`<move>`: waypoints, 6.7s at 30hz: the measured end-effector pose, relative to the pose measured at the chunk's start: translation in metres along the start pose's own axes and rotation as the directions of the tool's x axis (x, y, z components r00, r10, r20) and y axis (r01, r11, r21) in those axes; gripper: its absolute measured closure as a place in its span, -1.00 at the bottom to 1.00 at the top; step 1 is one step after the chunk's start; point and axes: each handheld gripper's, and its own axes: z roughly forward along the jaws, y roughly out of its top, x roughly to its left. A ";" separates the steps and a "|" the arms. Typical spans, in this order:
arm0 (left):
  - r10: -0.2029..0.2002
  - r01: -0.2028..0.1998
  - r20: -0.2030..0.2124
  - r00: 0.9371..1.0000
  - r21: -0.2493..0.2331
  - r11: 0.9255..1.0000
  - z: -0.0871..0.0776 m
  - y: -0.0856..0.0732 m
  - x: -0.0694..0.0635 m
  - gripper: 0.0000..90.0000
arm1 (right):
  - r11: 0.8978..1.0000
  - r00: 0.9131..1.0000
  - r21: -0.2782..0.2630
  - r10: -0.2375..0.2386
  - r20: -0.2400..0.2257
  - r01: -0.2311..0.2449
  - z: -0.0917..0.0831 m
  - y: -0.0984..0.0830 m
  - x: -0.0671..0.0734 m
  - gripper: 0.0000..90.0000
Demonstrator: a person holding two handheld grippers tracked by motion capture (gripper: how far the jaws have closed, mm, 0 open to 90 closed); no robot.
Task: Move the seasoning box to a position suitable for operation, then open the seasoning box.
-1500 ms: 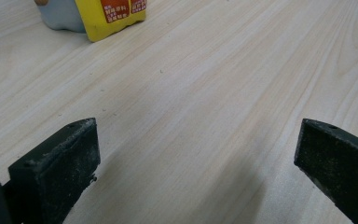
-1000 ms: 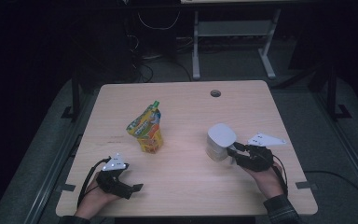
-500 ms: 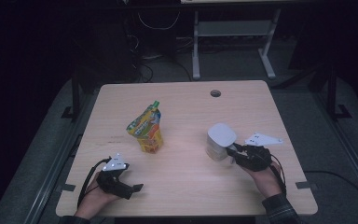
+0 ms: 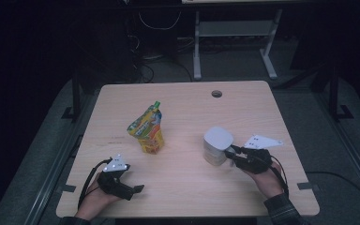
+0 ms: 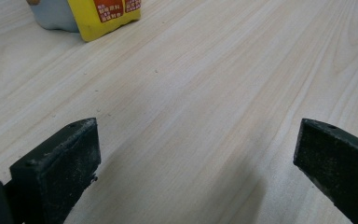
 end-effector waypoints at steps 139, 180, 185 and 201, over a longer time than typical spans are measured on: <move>0.074 -0.062 0.131 0.989 -0.089 0.994 0.014 0.038 -0.033 -1.00 | 1.000 0.999 -0.006 0.025 -0.035 -0.025 -0.012 -0.032 -0.009 0.98; 0.230 -0.193 0.239 0.943 -0.170 0.966 0.057 0.115 -0.068 -1.00 | 1.000 0.999 0.013 0.001 -0.048 0.000 -0.002 -0.036 -0.003 0.99; 0.239 -0.200 0.254 0.937 -0.172 0.965 0.066 0.121 -0.069 -1.00 | 1.000 0.999 0.013 -0.003 -0.052 0.003 -0.001 -0.036 -0.003 0.99; 0.250 -0.206 0.258 0.933 -0.188 0.960 0.066 0.119 -0.065 -0.66 | 1.000 0.998 0.001 0.021 -0.056 -0.020 -0.001 -0.036 -0.006 0.99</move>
